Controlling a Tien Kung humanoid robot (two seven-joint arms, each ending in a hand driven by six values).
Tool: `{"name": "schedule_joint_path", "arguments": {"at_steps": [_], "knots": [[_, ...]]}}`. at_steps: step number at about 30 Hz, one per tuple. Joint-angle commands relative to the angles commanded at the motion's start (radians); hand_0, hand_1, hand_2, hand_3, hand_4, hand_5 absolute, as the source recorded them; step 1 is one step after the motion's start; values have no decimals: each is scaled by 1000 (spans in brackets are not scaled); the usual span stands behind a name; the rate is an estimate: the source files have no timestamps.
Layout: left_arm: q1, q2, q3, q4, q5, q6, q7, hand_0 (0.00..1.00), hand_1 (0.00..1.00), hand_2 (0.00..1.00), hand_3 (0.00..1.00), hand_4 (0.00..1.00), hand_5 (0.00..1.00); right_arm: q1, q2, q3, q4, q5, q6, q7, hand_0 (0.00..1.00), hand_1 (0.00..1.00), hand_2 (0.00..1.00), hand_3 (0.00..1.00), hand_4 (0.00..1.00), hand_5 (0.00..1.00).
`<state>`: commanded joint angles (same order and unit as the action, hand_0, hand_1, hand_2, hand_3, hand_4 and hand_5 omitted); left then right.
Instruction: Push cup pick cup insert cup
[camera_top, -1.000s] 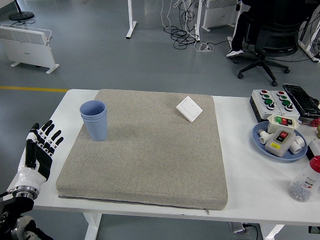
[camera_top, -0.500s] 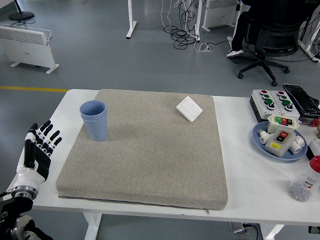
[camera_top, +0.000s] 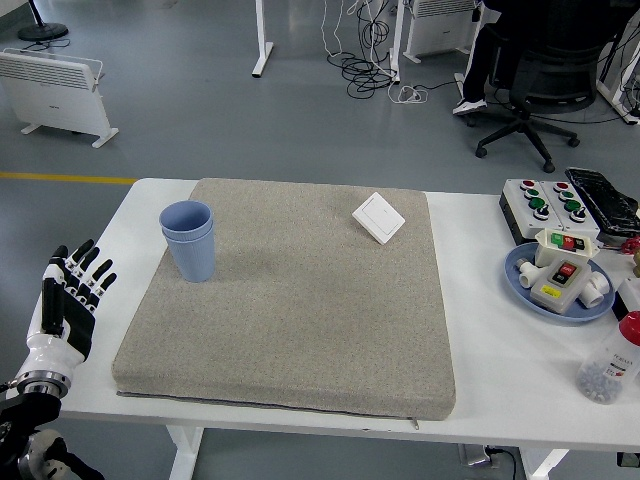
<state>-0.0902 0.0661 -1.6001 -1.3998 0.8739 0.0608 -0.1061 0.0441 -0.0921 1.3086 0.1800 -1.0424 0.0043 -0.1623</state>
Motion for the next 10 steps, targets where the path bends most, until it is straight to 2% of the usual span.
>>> {"name": "schedule_joint_path", "arguments": {"at_steps": [10], "knots": [[-4,-4,-22,19,14,-2,-3,861,875,944,858,598,998,2,0,7,0,-10,0,-3,690,594,602,545,104,458]]}}
